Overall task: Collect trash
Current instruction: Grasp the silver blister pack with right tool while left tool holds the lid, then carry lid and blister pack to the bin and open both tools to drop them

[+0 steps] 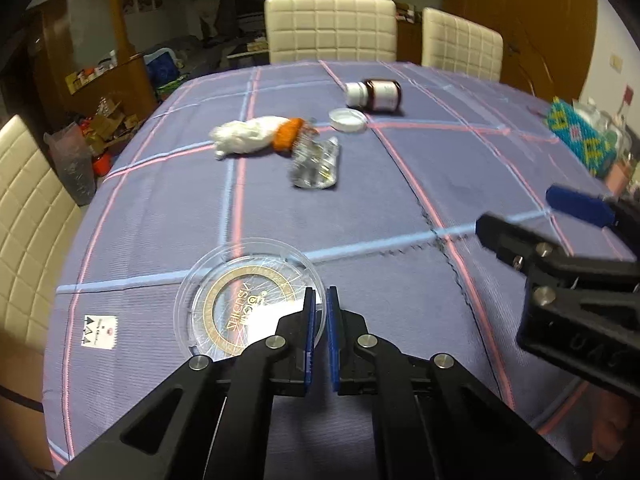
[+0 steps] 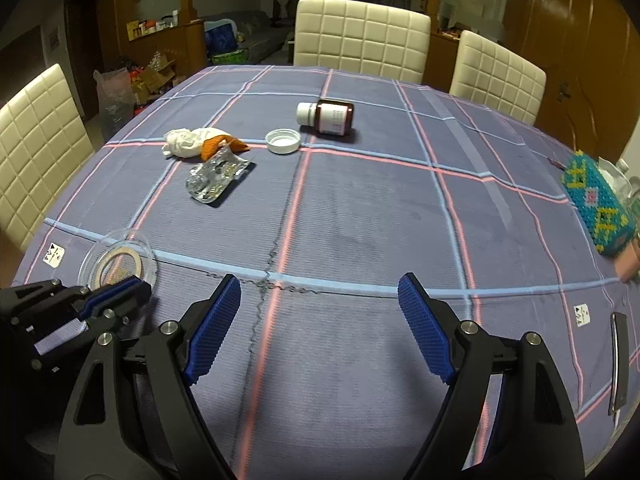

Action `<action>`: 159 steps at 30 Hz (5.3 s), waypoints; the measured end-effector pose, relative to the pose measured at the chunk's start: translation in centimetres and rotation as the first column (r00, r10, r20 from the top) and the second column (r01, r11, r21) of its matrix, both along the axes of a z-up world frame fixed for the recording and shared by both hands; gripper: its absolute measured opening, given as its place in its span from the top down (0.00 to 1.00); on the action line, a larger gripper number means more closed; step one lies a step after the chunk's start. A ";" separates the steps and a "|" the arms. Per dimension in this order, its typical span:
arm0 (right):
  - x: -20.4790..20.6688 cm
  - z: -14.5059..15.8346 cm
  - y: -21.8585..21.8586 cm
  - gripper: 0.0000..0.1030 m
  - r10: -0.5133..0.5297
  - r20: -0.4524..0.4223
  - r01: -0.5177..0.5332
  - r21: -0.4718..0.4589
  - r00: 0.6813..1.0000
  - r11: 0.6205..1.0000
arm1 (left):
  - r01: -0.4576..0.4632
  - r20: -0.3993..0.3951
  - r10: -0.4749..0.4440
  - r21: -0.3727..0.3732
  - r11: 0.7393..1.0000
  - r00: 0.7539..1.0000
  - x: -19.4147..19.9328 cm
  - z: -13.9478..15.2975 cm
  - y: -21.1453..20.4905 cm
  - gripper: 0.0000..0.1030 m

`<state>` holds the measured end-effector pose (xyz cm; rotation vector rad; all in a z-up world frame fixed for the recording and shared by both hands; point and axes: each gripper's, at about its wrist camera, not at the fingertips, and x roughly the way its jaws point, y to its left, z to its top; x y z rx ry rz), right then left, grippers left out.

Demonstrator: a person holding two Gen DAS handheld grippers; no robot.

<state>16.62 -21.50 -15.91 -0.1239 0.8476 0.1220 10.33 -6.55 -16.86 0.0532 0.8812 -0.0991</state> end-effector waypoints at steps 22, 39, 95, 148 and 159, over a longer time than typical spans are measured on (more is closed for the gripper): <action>6.6 -0.4 7.9 0.43 0.147 -0.049 -0.145 0.040 0.988 0.989 | -0.185 0.144 0.193 -0.066 0.980 0.971 2.7 3.5 8.9 0.96; 11.0 -2.9 10.9 0.64 0.099 -0.106 -0.097 0.023 0.989 0.995 | -0.201 0.148 0.209 -0.068 0.977 0.967 5.1 2.6 11.2 0.96; 0.9 2.4 31.9 0.65 0.493 0.048 -0.490 -0.068 0.869 0.869 | -0.505 0.185 0.532 -0.178 0.845 0.826 -4.0 3.9 29.8 0.96; 2.4 0.8 38.2 0.65 0.568 -0.022 -0.568 -0.029 0.823 0.822 | -0.579 0.017 0.600 -0.240 0.779 0.800 -2.9 -0.2 35.8 0.47; 2.4 0.7 38.3 0.65 0.564 -0.026 -0.565 -0.034 0.825 0.825 | -0.643 0.083 0.669 -0.214 0.735 0.738 -4.5 0.7 37.1 0.22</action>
